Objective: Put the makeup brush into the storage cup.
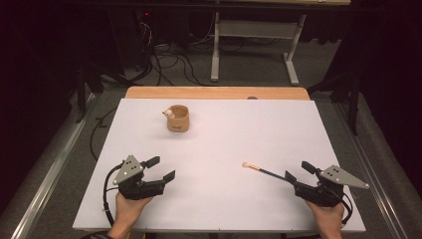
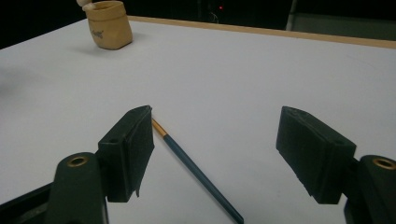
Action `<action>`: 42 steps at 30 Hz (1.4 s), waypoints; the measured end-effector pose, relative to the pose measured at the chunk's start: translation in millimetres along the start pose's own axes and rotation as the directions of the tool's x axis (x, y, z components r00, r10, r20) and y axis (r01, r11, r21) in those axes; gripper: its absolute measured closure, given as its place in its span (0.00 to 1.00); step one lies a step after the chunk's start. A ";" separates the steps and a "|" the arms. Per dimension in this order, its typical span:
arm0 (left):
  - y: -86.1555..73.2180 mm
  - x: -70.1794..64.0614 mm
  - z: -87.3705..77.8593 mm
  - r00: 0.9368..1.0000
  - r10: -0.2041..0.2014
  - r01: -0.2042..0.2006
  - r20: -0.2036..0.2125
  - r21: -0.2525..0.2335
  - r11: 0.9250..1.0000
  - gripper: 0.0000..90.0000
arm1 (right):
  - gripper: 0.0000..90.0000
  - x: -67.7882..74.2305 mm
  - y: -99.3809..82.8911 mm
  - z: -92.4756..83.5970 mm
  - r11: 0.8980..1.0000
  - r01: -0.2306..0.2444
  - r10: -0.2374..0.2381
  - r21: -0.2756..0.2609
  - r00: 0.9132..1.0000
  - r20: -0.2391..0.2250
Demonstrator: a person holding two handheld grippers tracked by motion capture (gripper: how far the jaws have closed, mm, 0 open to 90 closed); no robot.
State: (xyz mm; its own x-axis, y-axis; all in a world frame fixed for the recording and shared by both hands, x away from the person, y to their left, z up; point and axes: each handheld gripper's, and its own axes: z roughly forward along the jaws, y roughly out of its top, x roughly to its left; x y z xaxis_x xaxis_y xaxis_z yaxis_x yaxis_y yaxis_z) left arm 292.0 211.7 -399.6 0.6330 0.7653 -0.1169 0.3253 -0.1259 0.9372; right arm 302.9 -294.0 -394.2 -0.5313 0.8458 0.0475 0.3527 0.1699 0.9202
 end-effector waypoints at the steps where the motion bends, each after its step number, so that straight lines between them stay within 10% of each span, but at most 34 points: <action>1: 0.0 0.0 0.0 1.000 0.000 0.000 0.000 0.000 1.000 0.29 | 0.33 1.2 0.4 0.4 1.000 -0.002 0.002 0.002 1.000 -0.002; 42: -0.4 -0.4 -0.8 1.000 -0.003 0.003 0.005 0.000 1.000 0.29 | 0.37 27.2 28.8 41.1 0.991 0.074 -0.061 0.114 0.992 -0.114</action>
State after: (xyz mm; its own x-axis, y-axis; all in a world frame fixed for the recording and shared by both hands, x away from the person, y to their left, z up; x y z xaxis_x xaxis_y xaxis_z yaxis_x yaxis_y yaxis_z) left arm 291.0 212.0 -399.7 0.6355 0.7625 -0.1215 0.3276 -0.1238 0.9367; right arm 330.3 -245.3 -382.4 -0.6364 0.7705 0.0357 0.3982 0.2886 0.8707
